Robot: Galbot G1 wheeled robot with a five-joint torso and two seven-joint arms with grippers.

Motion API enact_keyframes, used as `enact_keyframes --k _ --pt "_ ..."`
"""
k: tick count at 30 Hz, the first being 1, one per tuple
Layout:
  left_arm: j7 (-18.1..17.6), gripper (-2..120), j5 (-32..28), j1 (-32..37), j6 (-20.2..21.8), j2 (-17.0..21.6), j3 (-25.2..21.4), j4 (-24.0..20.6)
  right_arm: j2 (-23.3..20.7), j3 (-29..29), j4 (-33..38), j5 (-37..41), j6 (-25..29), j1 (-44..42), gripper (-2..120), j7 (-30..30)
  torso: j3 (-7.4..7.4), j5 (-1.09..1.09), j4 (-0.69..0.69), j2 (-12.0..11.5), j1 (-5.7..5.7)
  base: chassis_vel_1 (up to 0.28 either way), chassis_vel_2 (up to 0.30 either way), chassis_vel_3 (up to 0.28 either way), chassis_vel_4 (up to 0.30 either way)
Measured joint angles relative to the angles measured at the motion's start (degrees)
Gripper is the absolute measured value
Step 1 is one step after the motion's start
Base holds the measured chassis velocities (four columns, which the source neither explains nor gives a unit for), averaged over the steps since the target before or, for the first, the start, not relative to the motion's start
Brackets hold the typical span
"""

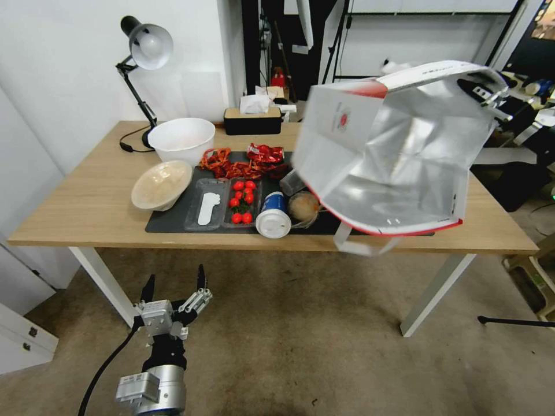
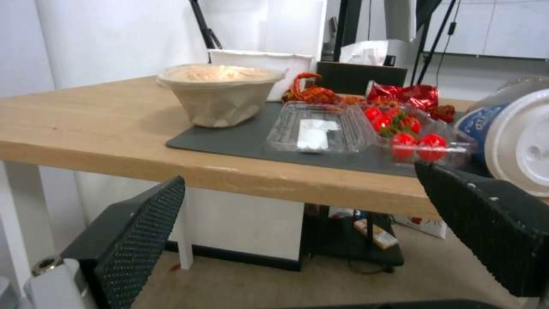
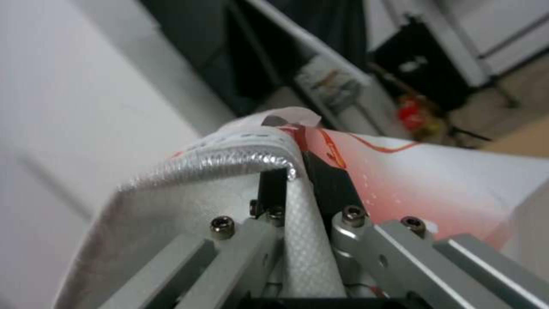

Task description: Pick up the food delivery bag from the floor and place it on the table.

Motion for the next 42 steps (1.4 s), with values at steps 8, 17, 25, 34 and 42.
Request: enact_keyframes --k 8,17,25,34,42 --pt "0.08 100 0.26 -0.05 -0.01 0.03 0.36 0.66 1.21 -1.08 2.89 0.09 0.12 2.79 0 19.73 0.0 0.0 0.01 0.0 0.0 0.0 0.0 0.0 0.0" --pt "0.22 100 1.05 0.01 -0.33 -0.23 0.78 1.23 2.47 -3.17 3.95 2.43 0.99 7.8 0 33.36 0.0 0.0 0.0 0.0 0.0 0.0 0.0 0.0 0.0" --pt "0.27 100 1.41 0.16 -0.52 -0.24 0.89 1.29 5.47 -5.04 2.27 2.77 1.92 11.23 0 38.87 0.0 0.0 0.0 0.0 0.0 0.0 0.0 0.0 0.0" --pt "0.34 100 2.51 0.41 -1.12 -0.54 1.25 2.21 8.84 -5.64 0.49 0.26 2.31 11.74 0 43.8 0.0 0.0 0.0 -0.01 0.0 0.0 0.0 0.0 0.0" --pt "0.39 100 3.34 0.28 -1.58 -0.76 1.42 3.13 10.43 -5.64 0.12 1.8 -0.35 12.3 0 45.72 0.0 0.01 0.0 -0.01 0.0 0.0 0.0 0.0 0.0"
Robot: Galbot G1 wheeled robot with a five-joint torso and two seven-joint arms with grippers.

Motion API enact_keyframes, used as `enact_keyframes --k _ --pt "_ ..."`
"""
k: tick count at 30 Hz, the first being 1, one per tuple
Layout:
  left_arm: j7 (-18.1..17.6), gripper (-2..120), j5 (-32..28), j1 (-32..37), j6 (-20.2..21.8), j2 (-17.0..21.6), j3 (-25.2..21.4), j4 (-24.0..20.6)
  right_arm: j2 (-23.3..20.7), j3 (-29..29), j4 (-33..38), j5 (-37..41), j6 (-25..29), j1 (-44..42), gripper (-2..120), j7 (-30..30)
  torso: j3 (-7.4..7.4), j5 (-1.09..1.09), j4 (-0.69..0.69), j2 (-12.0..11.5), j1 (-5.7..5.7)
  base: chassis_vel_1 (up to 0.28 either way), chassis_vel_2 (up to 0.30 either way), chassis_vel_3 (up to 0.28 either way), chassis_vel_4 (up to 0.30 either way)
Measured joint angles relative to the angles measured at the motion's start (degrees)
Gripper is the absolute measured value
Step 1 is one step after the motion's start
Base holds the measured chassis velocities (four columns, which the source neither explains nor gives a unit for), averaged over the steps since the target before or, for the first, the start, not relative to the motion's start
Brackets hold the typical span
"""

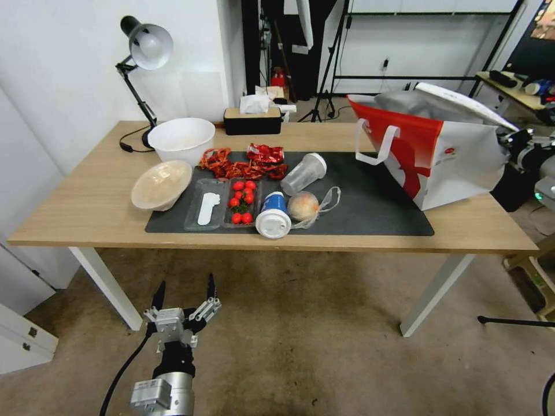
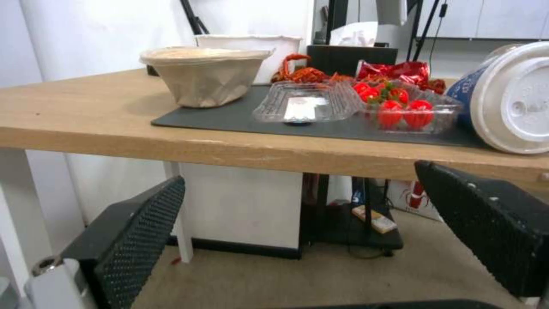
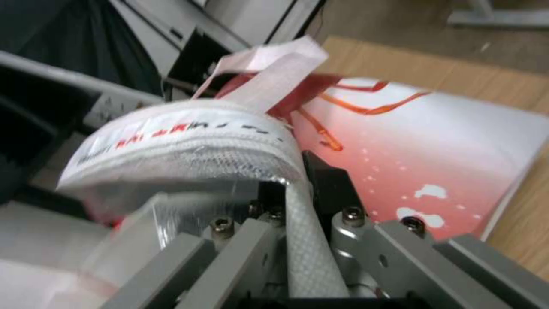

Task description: Pick up the food delivery bag from the floor and place it on the table.

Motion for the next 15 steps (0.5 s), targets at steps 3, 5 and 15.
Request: enact_keyframes --k 3,5,15 --pt "0.01 100 0.17 0.01 -0.1 -0.07 0.1 0.26 0.4 -0.07 0.06 -0.12 -0.58 -0.01 0 -0.32 0.0 -0.01 0.0 0.0 0.0 0.0 0.0 0.0 0.0" --pt "0.01 100 0.24 0.0 -0.15 -0.12 0.19 0.4 0.45 -0.26 0.02 -0.54 -0.98 -0.13 0 -1.29 0.0 0.0 0.0 0.0 0.0 0.0 0.0 0.0 0.0" --pt "-0.01 100 0.25 -0.09 -0.23 -0.11 0.26 0.59 -0.9 0.18 0.55 0.38 -3.47 -1.4 0 -5.57 0.0 0.0 0.0 0.0 0.0 0.0 0.0 0.0 0.0"
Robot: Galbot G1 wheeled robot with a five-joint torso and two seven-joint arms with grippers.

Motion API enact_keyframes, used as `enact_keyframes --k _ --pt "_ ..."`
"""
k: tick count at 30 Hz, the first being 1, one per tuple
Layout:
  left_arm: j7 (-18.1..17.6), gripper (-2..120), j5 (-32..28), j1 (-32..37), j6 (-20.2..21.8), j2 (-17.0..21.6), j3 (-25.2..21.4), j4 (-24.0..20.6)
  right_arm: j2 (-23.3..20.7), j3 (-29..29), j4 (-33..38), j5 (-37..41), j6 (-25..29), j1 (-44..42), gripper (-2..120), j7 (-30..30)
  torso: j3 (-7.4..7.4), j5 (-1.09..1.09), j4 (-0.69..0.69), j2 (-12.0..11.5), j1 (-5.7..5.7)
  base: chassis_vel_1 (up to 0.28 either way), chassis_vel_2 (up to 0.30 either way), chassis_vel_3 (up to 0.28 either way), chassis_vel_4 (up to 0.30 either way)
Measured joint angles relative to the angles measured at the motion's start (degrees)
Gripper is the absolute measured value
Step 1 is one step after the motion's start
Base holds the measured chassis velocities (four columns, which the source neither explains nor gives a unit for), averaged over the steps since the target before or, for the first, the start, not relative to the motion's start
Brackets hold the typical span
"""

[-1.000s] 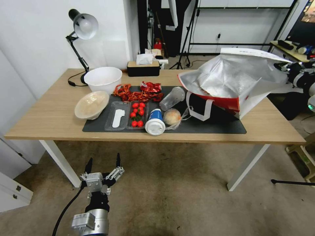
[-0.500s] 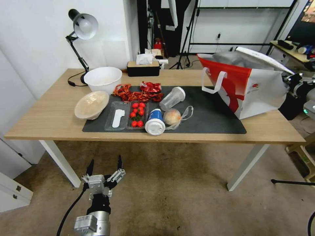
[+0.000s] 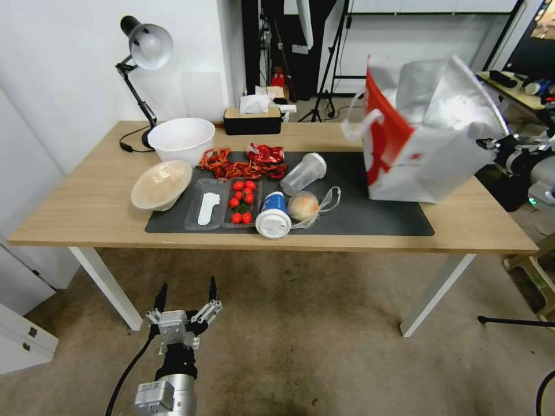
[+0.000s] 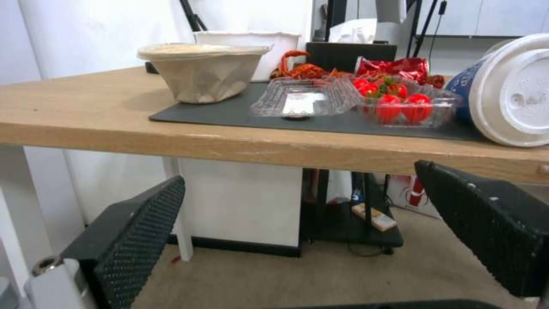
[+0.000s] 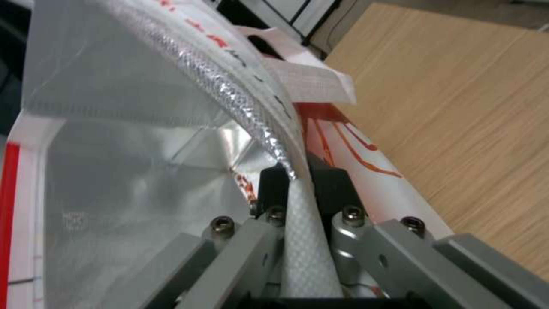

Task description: Pick up the food delivery bag from the floor and place it on the table.

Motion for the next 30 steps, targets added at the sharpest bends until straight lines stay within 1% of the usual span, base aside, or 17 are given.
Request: enact_keyframes --k 4,15,17,18,21,22,23,26,27,29,30 --pt "-0.1 100 0.0 0.0 0.0 0.03 -0.02 -0.09 -0.59 0.33 0.78 1.64 -1.24 -0.25 0 0.01 0.0 -0.01 0.0 0.0 0.0 0.0 0.0 0.0 0.0" --pt "-0.17 100 0.0 0.32 0.22 0.02 -0.04 -0.66 -1.58 0.96 0.92 2.11 -1.69 -0.52 0 0.74 0.0 0.0 0.0 0.0 0.0 0.0 0.0 0.0 0.0" --pt "-0.24 100 0.0 0.47 0.3 0.01 -0.05 -0.92 -1.83 1.16 0.94 0.86 -1.85 -0.86 9 0.53 0.0 0.0 0.0 0.0 0.0 0.0 0.0 0.0 0.0" --pt "-0.24 100 0.0 0.47 0.3 0.01 -0.05 -0.92 -1.83 1.16 0.94 0.86 -1.85 -0.86 9 0.53 0.0 0.0 0.0 0.0 0.0 0.0 0.0 0.0 0.0" --pt "-0.27 100 0.12 0.9 0.33 -0.06 -0.08 -1.29 -2.15 1.16 0.95 -1.98 -1.13 -0.96 24 -1.08 0.0 0.0 0.0 0.0 0.0 0.0 0.0 0.0 0.0" --pt "-0.27 100 0.12 0.9 0.33 -0.06 -0.08 -1.29 -2.15 1.16 0.95 -1.98 -1.13 -0.96 24 -1.08 0.0 0.0 0.0 0.0 0.0 0.0 0.0 0.0 0.0" --pt "-0.26 100 0.16 1.0 0.33 -0.08 -0.1 -1.34 -2.29 1.15 0.95 -2.14 -1.09 -0.72 27 -1.25 0.0 0.0 0.0 0.0 0.0 0.0 0.0 0.0 0.0" --pt "-0.27 100 0.32 1.08 0.36 -0.19 -0.1 -1.62 -2.86 0.8 0.57 -3.79 -0.8 -0.21 42 -2.38 0.0 0.0 0.0 0.0 0.0 0.0 0.0 0.0 0.0" --pt "-0.27 100 0.32 1.08 0.36 -0.19 -0.1 -1.62 -2.86 0.8 0.57 -3.79 -0.8 -0.21 42 -2.38 0.0 0.0 0.0 0.0 0.0 0.0 0.0 0.0 0.0" --pt "-0.29 100 0.39 1.12 0.37 -0.31 -0.1 -1.64 -3.34 0.59 0.36 -6.86 -0.68 -0.45 52 -3.63 0.0 -0.01 0.0 0.0 0.0 0.0 0.0 0.0 0.0" --pt "-0.29 100 0.39 1.12 0.37 -0.31 -0.1 -1.64 -3.34 0.59 0.36 -6.86 -0.68 -0.45 52 -3.63 0.0 -0.01 0.0 0.0 0.0 0.0 0.0 0.0 0.0"
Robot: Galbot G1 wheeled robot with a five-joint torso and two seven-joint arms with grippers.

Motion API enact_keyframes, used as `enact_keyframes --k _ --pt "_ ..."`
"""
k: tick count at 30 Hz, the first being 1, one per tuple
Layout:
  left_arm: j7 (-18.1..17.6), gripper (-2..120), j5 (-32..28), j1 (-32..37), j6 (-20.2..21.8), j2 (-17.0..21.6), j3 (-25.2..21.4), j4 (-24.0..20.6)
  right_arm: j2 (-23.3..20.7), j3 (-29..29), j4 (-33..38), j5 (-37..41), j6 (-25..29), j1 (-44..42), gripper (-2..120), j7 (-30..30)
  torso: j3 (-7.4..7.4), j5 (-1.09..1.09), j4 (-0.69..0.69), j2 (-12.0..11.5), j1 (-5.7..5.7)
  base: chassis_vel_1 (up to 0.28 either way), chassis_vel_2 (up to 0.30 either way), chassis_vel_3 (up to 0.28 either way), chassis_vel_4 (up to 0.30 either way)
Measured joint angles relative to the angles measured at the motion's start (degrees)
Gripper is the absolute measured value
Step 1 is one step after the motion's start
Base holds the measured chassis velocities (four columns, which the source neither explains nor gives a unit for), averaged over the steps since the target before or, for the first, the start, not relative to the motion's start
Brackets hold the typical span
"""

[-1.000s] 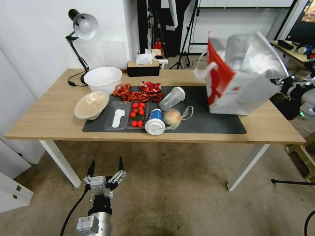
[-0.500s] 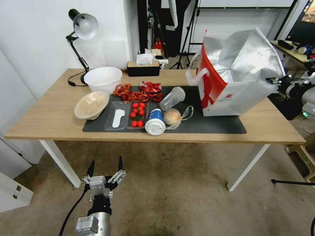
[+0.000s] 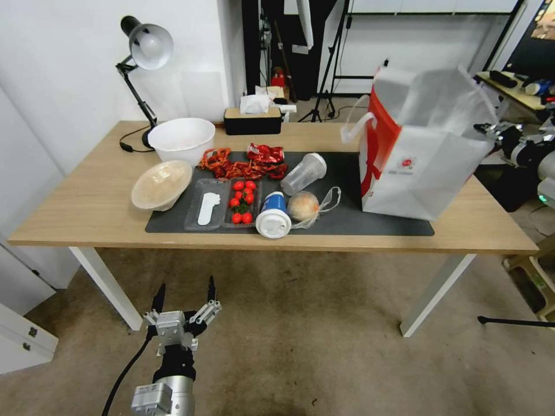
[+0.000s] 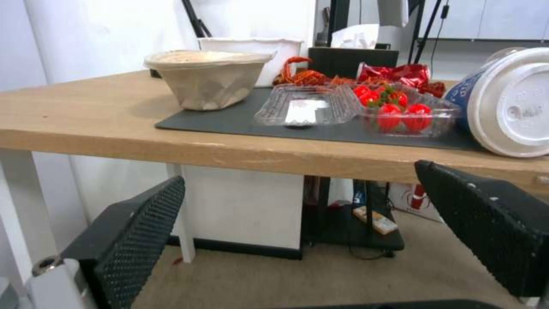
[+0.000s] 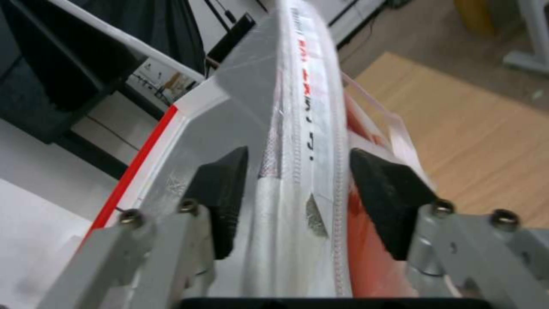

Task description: Pick up the food delivery bag from the floor and place it on the table.

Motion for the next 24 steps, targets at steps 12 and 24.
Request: enact_keyframes --k 12,24 --pt "-0.14 100 0.12 0.13 -0.02 -0.19 0.12 -0.14 -0.85 -0.51 0.32 -8.05 0.15 -1.65 96 -2.44 0.0 0.0 0.0 0.0 0.0 0.0 0.0 0.0 0.0" --pt "0.0 100 -0.94 -0.14 0.53 0.37 -0.28 -0.93 -1.26 -0.27 1.38 -10.0 0.13 -2.49 100 -3.06 0.0 0.0 0.0 0.0 0.0 0.0 0.0 0.0 0.0"
